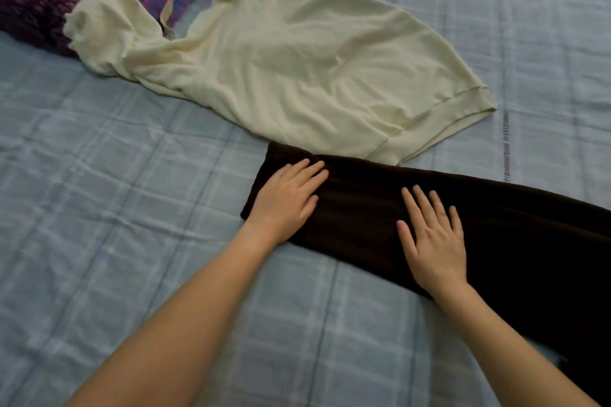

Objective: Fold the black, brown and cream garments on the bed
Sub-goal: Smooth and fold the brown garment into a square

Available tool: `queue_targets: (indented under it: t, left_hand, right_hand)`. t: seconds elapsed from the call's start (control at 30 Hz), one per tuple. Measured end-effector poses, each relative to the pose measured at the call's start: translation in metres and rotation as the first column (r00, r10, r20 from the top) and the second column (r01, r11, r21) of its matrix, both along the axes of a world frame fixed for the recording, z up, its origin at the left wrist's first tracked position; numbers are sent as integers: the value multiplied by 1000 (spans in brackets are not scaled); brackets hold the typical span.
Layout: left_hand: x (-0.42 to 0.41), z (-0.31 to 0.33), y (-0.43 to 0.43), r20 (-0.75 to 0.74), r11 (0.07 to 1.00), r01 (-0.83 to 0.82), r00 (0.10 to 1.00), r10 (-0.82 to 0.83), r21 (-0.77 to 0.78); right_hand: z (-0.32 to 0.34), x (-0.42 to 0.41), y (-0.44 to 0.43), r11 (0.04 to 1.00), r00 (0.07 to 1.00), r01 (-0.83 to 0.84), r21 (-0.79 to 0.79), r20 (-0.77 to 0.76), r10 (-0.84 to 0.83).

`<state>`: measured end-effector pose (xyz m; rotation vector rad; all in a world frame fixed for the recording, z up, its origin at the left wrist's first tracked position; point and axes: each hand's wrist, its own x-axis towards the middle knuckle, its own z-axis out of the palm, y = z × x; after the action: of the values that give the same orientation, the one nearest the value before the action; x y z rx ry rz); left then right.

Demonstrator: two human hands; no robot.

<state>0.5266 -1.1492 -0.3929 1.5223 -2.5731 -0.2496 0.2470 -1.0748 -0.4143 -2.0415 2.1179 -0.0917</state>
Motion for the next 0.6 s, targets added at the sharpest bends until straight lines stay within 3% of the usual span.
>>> queue_targets:
  t: [0.07,0.17,0.3,0.37,0.43,0.5,0.6]
  left_hand:
    - [29,1,7,-31,997,-76,997,77,26]
    - [47,-5,17,22,995,-47,999,45,89]
    - [41,5,13,-211,977,-162,959,189,139]
    - [41,7,21,-257,917,-377,880,399,131]
    - [40,7,30,-286,789,-567,735,614,237]
    - [41,5,33,-323,661,-613,579,749,433]
    - [50,10,21,-290,566,-573,503,814,593]
  right_hand:
    - [1,0,0,1000,1000,-4,0,-5,4]
    - [-1,-1,0,1000,1000,-5,-9,-4,5]
    - [-2,0,0,1000,1000,-4,-23,-8,4]
    - [-1,0,-1,1000,1000,0,-23,-12,0]
    - [-1,1,-2,1000,1000,-2,-28,-21,1]
    - [-1,1,-1,999,1000,-5,-34,-15,4]
    - [-2,2,-1,998,1000,0,-56,1,0]
